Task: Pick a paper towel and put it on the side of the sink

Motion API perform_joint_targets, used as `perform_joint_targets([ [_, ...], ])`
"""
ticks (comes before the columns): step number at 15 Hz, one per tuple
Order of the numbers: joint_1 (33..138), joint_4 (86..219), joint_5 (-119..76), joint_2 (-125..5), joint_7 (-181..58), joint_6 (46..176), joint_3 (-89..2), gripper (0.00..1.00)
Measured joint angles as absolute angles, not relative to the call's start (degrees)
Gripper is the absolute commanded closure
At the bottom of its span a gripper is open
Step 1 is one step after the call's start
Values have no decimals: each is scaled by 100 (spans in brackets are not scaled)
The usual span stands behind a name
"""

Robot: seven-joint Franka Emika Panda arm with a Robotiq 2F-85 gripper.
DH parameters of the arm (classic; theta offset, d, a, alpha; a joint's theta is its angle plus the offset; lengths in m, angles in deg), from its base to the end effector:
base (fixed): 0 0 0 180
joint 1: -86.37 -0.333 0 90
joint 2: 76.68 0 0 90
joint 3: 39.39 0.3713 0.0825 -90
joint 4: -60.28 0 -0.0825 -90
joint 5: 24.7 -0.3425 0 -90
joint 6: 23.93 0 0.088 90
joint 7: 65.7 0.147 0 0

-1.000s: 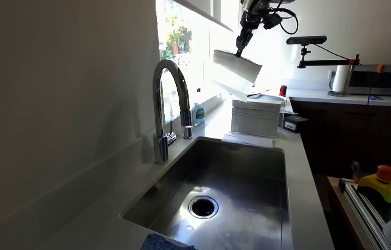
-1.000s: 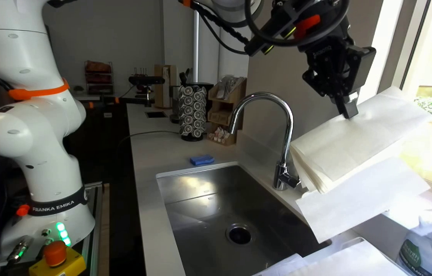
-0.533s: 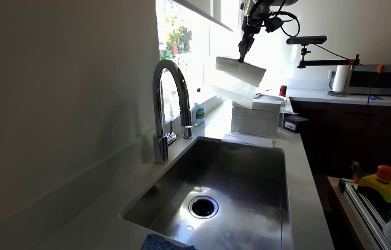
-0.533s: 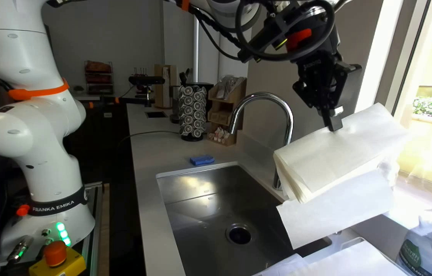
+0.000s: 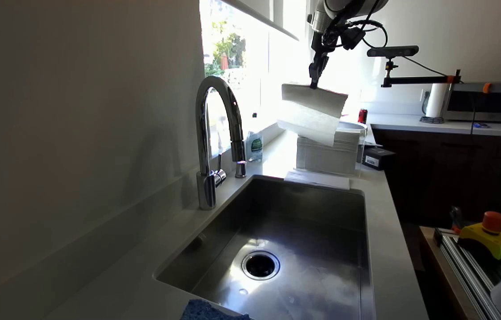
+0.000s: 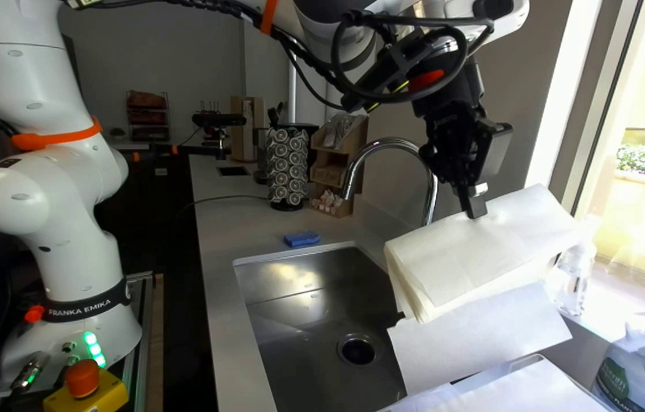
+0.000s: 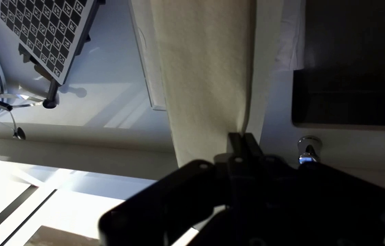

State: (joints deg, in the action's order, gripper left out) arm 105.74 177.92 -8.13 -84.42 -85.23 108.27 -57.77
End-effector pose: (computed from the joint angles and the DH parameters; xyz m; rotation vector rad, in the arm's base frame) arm 0.3984 -0.3373 0.5680 2.7483 -0.2345 0.3319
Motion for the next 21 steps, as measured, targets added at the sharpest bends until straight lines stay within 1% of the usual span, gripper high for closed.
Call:
perform_joint_targets([
  [11, 10575, 18683, 85, -8710, -8141, 10827, -5627, 99],
  [21, 10584, 19374, 597, -8644, -7740, 10901, -5625, 99],
])
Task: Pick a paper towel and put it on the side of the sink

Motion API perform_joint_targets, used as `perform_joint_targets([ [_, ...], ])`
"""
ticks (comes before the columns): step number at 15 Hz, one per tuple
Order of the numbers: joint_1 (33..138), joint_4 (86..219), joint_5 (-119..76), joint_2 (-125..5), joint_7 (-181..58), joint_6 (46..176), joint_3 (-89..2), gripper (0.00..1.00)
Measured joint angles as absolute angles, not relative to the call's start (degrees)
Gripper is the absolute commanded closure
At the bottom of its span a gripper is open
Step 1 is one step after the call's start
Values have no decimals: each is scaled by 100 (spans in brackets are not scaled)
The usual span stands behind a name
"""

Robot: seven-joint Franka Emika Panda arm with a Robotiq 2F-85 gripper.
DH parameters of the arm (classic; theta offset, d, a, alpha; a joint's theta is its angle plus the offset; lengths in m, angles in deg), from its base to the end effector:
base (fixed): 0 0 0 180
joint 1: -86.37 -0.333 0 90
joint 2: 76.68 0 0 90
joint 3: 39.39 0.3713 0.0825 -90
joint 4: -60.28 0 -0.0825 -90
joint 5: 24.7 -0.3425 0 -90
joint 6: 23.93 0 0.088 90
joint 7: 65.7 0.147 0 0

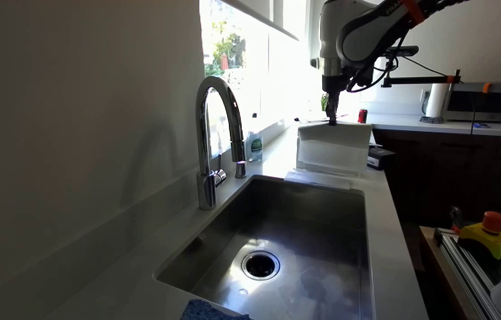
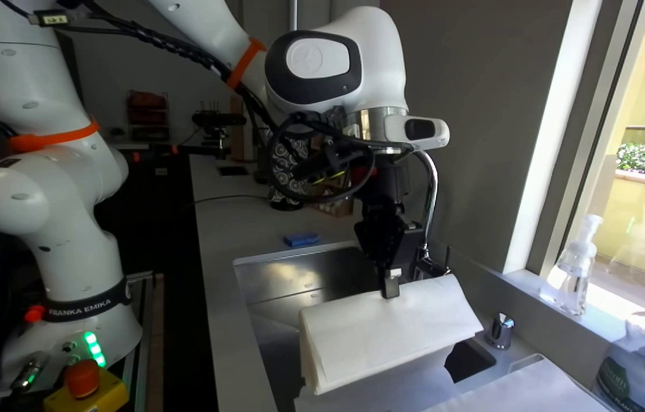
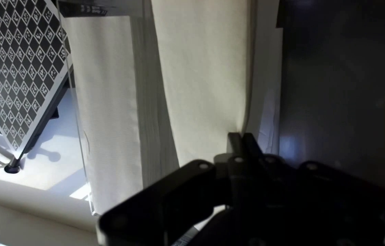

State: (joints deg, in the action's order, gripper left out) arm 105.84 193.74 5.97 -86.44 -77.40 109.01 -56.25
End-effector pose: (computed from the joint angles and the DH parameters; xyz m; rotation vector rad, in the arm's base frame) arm 0.3570 -0.2983 0.4614 2.7376 -0.1259 -0.0075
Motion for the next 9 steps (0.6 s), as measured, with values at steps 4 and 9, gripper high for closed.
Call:
perform_joint_targets([
  [4, 10584, 19524, 597, -8445, -7733, 11344, -5637, 99],
  [9, 10588, 19567, 600, -8042, -7733, 12000, -5704, 99],
])
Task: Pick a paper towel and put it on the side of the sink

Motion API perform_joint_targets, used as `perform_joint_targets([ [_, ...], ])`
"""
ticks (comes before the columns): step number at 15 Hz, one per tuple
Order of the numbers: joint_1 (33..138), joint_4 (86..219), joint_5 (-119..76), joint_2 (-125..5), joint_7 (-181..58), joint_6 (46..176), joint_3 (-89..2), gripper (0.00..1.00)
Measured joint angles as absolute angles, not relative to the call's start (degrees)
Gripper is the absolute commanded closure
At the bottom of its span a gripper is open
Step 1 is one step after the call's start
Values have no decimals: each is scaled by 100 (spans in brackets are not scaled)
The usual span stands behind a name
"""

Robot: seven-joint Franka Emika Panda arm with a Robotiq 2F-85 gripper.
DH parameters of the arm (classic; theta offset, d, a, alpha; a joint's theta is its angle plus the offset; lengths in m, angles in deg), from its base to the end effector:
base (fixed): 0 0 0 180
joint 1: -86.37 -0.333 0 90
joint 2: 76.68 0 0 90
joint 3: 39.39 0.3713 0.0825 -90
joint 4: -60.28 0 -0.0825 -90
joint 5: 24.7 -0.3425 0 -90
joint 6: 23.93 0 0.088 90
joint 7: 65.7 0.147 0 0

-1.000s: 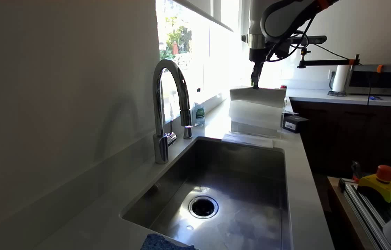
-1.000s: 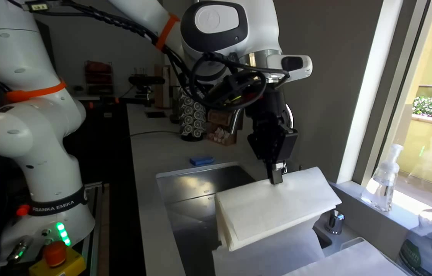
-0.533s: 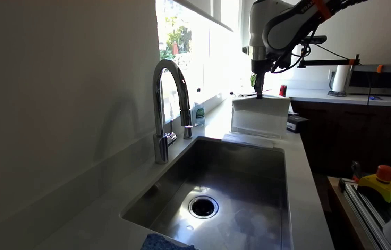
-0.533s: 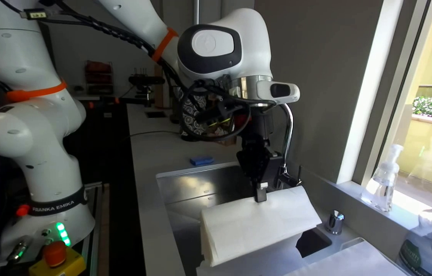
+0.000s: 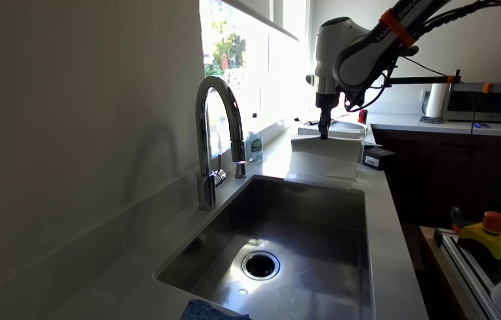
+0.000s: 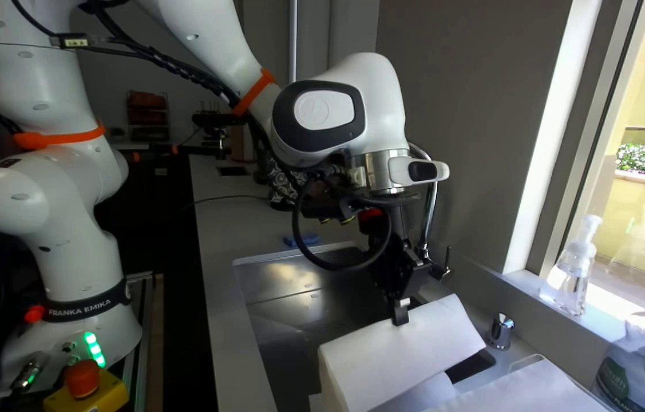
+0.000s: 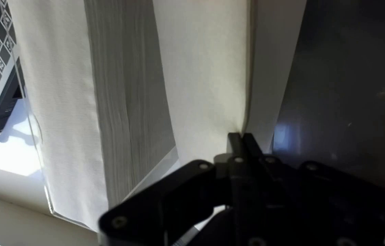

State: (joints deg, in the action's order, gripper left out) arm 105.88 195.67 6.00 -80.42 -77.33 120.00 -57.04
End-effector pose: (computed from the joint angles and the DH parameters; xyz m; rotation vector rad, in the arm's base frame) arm 0.3832 -0.3020 0.4179 2.7458 -0.0601 0.0701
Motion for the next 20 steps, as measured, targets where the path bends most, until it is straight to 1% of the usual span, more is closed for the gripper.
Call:
perform_joint_targets([
  [12, 10612, 19573, 1117, -7379, -7454, 12719, -5914, 99],
  [20, 10612, 19601, 1133, -7043, -7125, 13017, -6008, 99],
])
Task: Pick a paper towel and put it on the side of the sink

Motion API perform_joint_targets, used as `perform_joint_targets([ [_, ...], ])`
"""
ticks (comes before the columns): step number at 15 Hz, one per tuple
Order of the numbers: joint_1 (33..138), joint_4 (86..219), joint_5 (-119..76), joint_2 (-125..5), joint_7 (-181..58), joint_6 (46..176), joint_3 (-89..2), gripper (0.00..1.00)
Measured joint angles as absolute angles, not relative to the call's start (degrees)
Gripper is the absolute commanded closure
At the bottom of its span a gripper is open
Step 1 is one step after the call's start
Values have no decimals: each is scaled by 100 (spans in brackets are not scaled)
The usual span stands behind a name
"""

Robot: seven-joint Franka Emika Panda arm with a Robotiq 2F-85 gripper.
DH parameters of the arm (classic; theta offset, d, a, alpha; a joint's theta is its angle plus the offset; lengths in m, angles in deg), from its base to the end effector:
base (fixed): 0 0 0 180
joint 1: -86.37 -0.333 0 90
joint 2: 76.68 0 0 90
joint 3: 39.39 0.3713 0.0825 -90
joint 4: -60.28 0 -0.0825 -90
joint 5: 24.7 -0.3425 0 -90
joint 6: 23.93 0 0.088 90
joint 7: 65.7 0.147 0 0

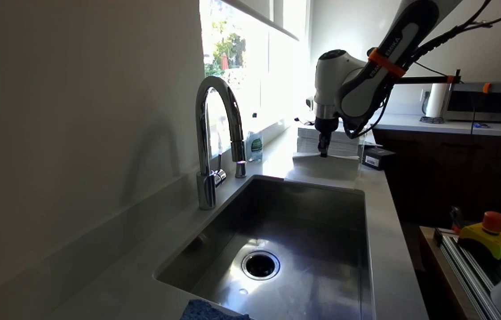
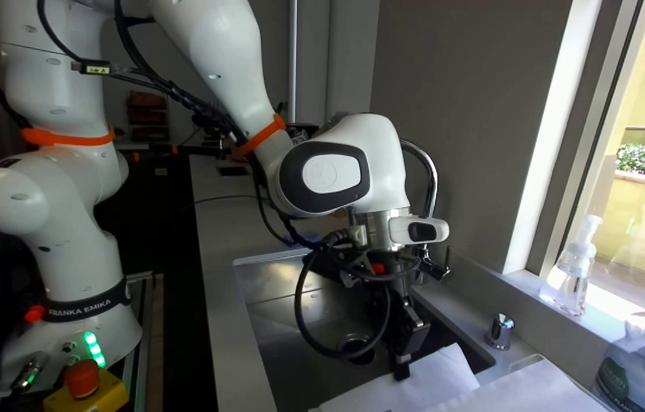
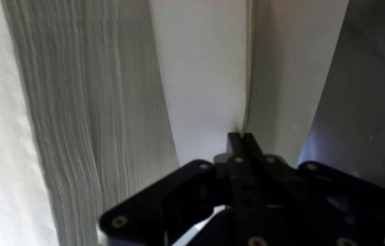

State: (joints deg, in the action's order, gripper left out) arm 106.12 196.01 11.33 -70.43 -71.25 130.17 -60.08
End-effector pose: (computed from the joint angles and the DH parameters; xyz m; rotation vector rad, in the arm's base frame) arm 0.3972 -0.3247 0.3503 2.7232 -0.0830 0.0546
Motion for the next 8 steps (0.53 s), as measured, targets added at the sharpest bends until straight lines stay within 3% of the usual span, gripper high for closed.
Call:
perform_joint_targets([
  [8, 10612, 19605, 1127, -6810, -7033, 13244, -6094, 99],
])
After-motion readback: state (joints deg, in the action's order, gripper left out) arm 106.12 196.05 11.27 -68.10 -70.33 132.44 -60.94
